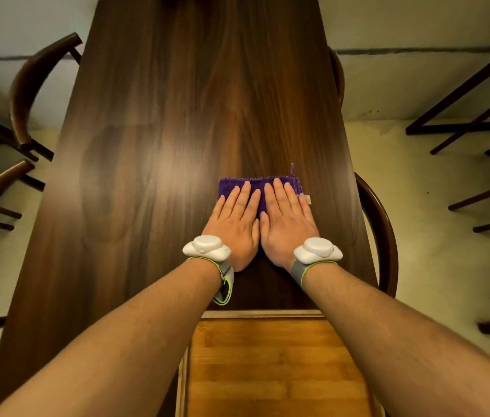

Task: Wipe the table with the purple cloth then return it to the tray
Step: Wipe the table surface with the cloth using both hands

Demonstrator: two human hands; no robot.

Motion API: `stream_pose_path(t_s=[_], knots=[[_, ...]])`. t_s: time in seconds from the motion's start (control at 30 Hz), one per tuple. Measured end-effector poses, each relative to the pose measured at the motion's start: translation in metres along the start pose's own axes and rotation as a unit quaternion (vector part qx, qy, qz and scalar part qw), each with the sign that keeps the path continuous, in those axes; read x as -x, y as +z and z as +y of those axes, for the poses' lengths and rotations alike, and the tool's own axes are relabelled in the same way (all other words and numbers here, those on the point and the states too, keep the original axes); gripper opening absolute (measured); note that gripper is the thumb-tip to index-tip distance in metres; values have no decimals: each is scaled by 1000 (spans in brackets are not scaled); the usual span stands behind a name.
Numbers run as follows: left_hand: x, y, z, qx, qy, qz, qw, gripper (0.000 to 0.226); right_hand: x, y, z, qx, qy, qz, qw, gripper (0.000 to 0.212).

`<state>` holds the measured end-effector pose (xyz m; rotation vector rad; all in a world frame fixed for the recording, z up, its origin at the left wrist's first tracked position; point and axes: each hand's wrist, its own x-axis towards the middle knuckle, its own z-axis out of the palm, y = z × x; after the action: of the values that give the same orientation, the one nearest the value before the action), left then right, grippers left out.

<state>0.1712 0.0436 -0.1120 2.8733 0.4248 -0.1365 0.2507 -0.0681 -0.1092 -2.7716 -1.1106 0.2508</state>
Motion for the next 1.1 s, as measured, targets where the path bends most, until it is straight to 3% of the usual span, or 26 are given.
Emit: stream_pose_path(t_s=[0.5,1.1], knots=[[-4,-7,-5,8,25,6,1000,59,-10,-8,0,10,-20,-24,999,59],[-97,-26,-58,-2,23,11,1000,59,-116,-12,-6,15,-24,-5,1000,58]])
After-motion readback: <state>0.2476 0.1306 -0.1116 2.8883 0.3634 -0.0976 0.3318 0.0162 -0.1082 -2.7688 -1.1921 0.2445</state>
